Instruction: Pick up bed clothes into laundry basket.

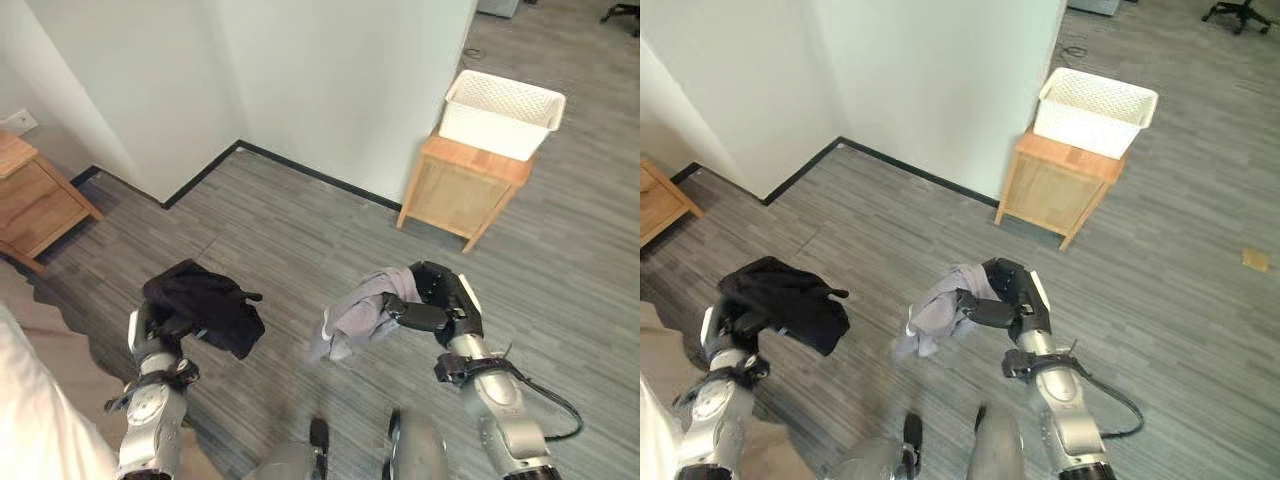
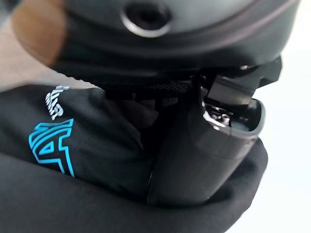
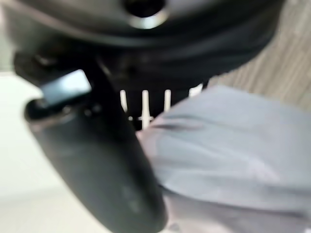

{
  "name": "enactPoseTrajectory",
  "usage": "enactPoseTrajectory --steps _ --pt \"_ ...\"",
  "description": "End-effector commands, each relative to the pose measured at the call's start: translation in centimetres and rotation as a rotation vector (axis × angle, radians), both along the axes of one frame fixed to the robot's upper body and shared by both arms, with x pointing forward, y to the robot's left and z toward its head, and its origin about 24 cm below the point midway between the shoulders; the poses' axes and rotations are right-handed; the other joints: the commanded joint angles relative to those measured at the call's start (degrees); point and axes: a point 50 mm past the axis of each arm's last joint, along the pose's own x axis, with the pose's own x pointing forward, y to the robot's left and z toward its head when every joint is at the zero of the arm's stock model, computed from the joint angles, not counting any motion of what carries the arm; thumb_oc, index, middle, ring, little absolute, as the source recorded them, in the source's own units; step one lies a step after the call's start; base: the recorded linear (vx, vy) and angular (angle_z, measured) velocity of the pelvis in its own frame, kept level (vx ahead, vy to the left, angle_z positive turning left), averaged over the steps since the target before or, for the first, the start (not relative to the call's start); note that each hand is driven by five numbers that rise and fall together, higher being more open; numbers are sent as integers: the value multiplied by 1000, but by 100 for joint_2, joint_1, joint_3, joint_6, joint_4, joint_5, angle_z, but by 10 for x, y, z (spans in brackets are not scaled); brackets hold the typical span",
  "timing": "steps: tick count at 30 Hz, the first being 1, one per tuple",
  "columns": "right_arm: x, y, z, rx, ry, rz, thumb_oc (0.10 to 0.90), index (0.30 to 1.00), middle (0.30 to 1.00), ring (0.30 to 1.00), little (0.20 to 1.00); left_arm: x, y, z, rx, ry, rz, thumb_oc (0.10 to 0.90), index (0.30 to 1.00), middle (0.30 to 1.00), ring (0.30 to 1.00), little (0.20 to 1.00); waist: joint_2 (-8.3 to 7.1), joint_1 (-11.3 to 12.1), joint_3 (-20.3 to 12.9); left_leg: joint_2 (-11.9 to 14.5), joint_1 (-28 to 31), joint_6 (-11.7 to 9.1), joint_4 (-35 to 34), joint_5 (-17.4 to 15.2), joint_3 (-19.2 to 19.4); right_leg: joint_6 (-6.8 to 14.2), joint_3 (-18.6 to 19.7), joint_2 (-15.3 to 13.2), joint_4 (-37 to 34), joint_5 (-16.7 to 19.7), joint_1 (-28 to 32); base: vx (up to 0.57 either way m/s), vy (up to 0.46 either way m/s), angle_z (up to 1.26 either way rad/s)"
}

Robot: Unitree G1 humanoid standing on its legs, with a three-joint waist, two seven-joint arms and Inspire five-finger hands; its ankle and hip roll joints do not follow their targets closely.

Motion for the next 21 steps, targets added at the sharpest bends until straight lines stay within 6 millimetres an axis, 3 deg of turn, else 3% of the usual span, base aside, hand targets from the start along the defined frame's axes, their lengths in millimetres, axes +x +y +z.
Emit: enactPoseTrajectory --steps 1,3,5,6,7,10,11,13,15,16,17,18,19,20,21 --pt "17 -19 51 -24 -256 -72 400 300 300 300 300 32 -20 63 86 -302 -148 400 300 300 300 300 -329 -395 -618 329 544 -835 -512 -267 49 265 178 48 -2822 1256 1046 650 -371 51" --pt "14 -21 53 -24 -268 -78 400 300 300 300 300 32 -26 58 73 -285 -173 400 300 300 300 300 -533 -551 -710 372 912 -987 -627 -507 -178 325 489 226 -4312 1297 1263 550 -323 43" --pt "18 -17 56 -15 -285 -69 400 300 300 300 300 32 -29 54 70 -273 -186 400 300 300 300 300 -585 -551 -808 536 1295 -1113 -744 -756 -239 488 305 86 -5140 1426 1279 588 -403 18" --pt "19 -15 54 -21 -276 -60 400 300 300 300 300 29 -28 50 74 -255 -188 400 300 300 300 300 -604 -536 -906 649 1507 -1192 -758 -885 -237 534 107 43 -5303 1420 1304 490 -388 -22" --pt "18 -14 53 -21 -267 -51 400 300 300 300 300 26 -27 46 68 -243 -191 400 300 300 300 300 -647 -530 -989 714 1562 -1249 -726 -911 -247 523 148 57 -5276 1340 1435 460 -357 -41" --pt "19 -13 49 -18 -253 -33 400 300 300 300 300 23 -30 42 60 -231 -204 400 300 300 300 300 -611 -501 -1197 929 1570 -1369 -464 -775 -312 512 160 190 -5278 1394 1633 361 -319 -39" --pt "21 -11 50 -28 -247 -10 400 300 300 300 300 20 -29 40 48 -226 -198 400 300 300 300 300 -538 -500 -1238 1194 1497 -1487 42 -250 -377 362 126 353 -4810 1241 1630 338 -381 -11" --pt "21 -10 50 -28 -245 13 400 300 300 300 300 19 -35 34 7 -211 -218 400 300 300 300 300 -423 -580 -1254 1519 1094 -1478 1066 783 -454 2 129 648 -4595 891 1743 408 -492 -10" --pt "22 -9 53 -20 -257 22 400 300 300 300 300 22 -40 36 8 -212 -238 400 300 300 300 300 -551 -544 -1131 1594 380 -1370 2564 1355 -485 -298 129 792 -4726 637 2163 388 -555 -11" --pt "23 -11 52 -35 -246 28 400 300 300 300 300 25 -44 40 8 -229 -258 400 300 300 300 300 -619 -447 -1013 1532 84 -1333 3176 1379 -517 -444 190 886 -4798 514 2405 417 -574 -21" --pt "25 -10 54 -56 -248 29 400 300 300 300 300 28 -46 45 8 -247 -262 400 300 300 300 300 -719 -285 -882 1069 -285 -1316 3628 1103 -690 -501 312 893 -4887 424 2594 290 -357 -65" --pt "25 -10 54 -57 -248 29 400 300 300 300 300 28 -46 45 8 -247 -262 400 300 300 300 300 -706 -284 -880 1081 -290 -1317 3645 1089 -693 -502 309 905 -4885 422 2595 388 -366 -83" --pt "27 -9 56 -72 -245 33 400 300 300 300 300 32 -51 51 -9 -273 -271 400 300 300 300 300 -770 -99 -714 643 -1035 -1280 4090 761 -546 -524 511 978 -5063 369 2984 400 -306 -50" --pt "28 -8 56 -56 -247 35 400 300 300 300 300 36 -57 53 -26 -281 -291 400 300 300 300 300 -730 8 -681 486 -1385 -1247 3580 621 -365 -533 562 1077 -5180 318 3138 711 -426 -35" --pt "29 -2 54 -41 -245 51 400 300 300 300 300 37 -65 53 -50 -285 -320 400 300 300 300 300 -656 185 -686 152 -1799 -1155 2685 533 -283 -504 743 1175 -5294 211 3462 613 -216 -48"
